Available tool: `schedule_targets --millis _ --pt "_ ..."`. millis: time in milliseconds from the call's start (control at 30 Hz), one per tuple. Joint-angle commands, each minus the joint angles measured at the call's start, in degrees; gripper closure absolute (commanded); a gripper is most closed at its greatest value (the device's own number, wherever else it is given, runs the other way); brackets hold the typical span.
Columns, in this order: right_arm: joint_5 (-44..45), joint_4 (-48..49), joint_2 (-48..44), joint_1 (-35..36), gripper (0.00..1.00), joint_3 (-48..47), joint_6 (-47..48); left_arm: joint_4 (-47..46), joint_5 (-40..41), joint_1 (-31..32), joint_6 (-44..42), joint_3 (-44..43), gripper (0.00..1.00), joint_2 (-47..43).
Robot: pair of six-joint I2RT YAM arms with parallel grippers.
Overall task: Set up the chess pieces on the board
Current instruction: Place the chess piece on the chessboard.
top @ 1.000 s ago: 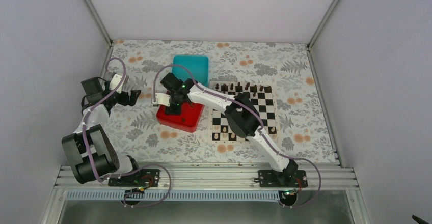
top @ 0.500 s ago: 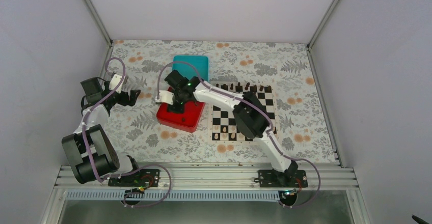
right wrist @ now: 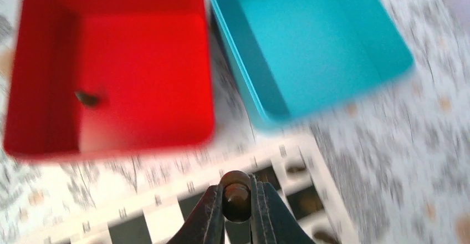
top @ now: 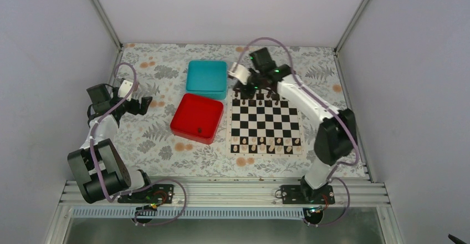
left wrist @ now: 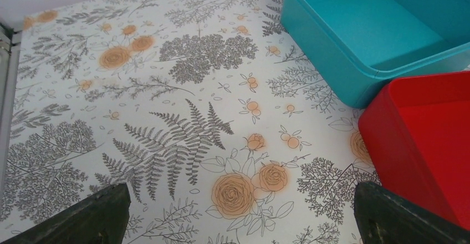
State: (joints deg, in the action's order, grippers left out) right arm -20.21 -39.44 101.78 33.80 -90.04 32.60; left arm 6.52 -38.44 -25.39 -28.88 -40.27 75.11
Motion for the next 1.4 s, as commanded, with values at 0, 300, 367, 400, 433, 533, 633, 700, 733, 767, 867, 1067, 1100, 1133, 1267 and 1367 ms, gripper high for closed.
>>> schedule_targets --millis 0,300,367,400,433,533,633,700,733,767,867,1067,1100,1133,1267,1367 --pt "1.4 0.6 -9.2 -7.0 0.96 11.7 -0.6 -0.8 -1.3 -0.5 0.4 -1.2 0.0 -1.3" --pt "1.5 4.4 -17.9 -23.3 0.95 28.8 2.4 -1.1 -0.7 -0.5 0.8 -1.3 0.0 -0.7" --pt "1.6 5.0 -16.9 -26.1 0.95 30.1 3.5 -1.1 -0.6 -0.4 0.8 -1.2 0.0 -0.7" --pt "1.8 5.1 -16.1 -27.3 0.95 30.3 4.2 -1.1 -0.5 -0.5 0.8 -1.3 0.0 -0.7" --pt "1.9 5.3 -15.2 -28.4 0.95 30.6 4.6 -1.1 -0.5 -0.5 0.8 -1.2 0.0 -0.8" --pt "2.7 6.8 -13.1 -30.8 0.95 30.8 5.3 -1.2 -0.2 -0.5 0.8 -1.0 0.0 -0.9" --pt "3.8 8.1 -10.6 -32.0 0.95 30.6 5.8 -1.3 -0.1 -0.5 0.8 -1.0 0.0 -0.7" --pt "4.6 8.6 -8.5 -32.5 0.95 30.0 5.9 -1.3 0.0 -0.4 0.7 -1.0 0.0 -0.6" --pt "4.8 8.9 -7.6 -32.8 0.95 29.7 5.9 -1.3 0.0 -0.4 0.7 -1.1 0.0 -0.6" --pt "5.0 9.1 -6.9 -33.1 0.95 29.4 5.9 -1.2 0.1 -0.5 0.7 -1.0 0.0 -0.6" --pt "4.8 9.5 -3.1 -33.7 0.95 28.1 5.9 -1.3 0.2 -0.5 0.7 -1.0 0.0 -0.7" --pt "4.5 10.3 -0.1 -33.8 0.95 25.7 5.6 -1.4 0.7 -0.5 0.7 -0.9 0.0 -0.8" --pt "4.5 10.2 0.2 -33.8 0.95 25.3 5.6 -1.5 0.7 -0.5 0.7 -0.9 0.0 -0.8" --pt "4.4 10.2 0.6 -33.8 0.95 24.9 5.6 -1.4 0.7 -0.5 0.7 -0.9 0.0 -0.8" --pt "4.4 10.5 1.6 -33.9 0.95 23.5 5.5 -1.4 0.8 -0.5 0.6 -0.9 0.0 -0.8" --pt "4.4 10.5 2.6 -33.9 0.95 22.8 5.3 -1.3 0.7 -0.4 0.5 -0.9 0.0 -0.9"
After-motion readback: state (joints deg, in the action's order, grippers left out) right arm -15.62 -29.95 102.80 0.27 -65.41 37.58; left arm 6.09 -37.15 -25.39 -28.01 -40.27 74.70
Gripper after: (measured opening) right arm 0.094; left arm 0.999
